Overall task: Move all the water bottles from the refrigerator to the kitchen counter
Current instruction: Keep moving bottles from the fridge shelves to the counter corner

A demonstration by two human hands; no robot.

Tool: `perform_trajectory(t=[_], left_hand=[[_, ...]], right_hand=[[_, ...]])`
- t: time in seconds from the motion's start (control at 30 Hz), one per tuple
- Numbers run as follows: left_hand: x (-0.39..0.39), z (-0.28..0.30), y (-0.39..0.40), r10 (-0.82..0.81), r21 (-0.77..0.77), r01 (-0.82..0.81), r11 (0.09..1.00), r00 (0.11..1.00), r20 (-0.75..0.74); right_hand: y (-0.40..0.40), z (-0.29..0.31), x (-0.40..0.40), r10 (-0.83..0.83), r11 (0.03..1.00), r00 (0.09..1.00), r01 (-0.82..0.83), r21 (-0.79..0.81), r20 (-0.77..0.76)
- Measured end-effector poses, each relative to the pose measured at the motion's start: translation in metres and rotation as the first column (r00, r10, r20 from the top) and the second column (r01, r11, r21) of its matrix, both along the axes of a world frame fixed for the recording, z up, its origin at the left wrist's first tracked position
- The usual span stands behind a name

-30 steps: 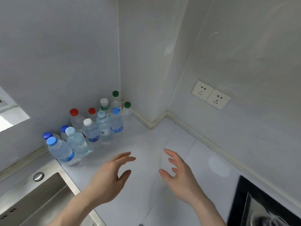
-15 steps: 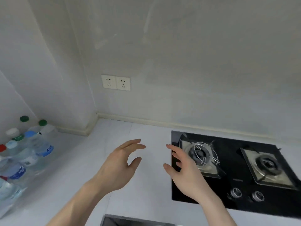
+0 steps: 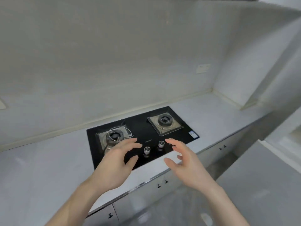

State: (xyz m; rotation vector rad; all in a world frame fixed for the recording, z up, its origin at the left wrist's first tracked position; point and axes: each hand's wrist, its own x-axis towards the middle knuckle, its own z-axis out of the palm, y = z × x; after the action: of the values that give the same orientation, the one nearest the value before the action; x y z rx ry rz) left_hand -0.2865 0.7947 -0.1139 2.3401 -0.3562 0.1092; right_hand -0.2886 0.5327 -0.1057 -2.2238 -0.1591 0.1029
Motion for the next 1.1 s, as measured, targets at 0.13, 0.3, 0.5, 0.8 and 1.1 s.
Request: perform_trajectory(t=[0.13,0.3,0.5,0.8,1.1], left_hand=[[0.011,0.015,-0.078,-0.167,0.028,0.166,0.986,0.986,0.023],[0.034,0.033,-0.162,-0.356,0.079,0.35,0.933,0.932,0.076],[0.063,0.047,-0.257,-0.535,0.088,0.529,0.844,0.841,0.079],[0.125,0.043,-0.367,-0.722,0.078,0.718,0.692,0.69,0.053],[0.208,0.059,-0.455,-0.812,0.089,0.807,0.584,0.578,0.081]], right_hand=[[-0.075,0.012,-0.028,-0.165,0.986,0.985,0.166,-0.026,0.045],[-0.146,0.026,-0.056,-0.34,0.939,0.935,0.344,-0.022,0.106],[-0.212,0.029,-0.074,-0.507,0.858,0.852,0.513,-0.012,0.133],[-0.289,0.037,-0.056,-0.674,0.73,0.726,0.683,-0.031,0.14],[-0.359,0.052,-0.01,-0.792,0.591,0.583,0.806,-0.009,0.18]])
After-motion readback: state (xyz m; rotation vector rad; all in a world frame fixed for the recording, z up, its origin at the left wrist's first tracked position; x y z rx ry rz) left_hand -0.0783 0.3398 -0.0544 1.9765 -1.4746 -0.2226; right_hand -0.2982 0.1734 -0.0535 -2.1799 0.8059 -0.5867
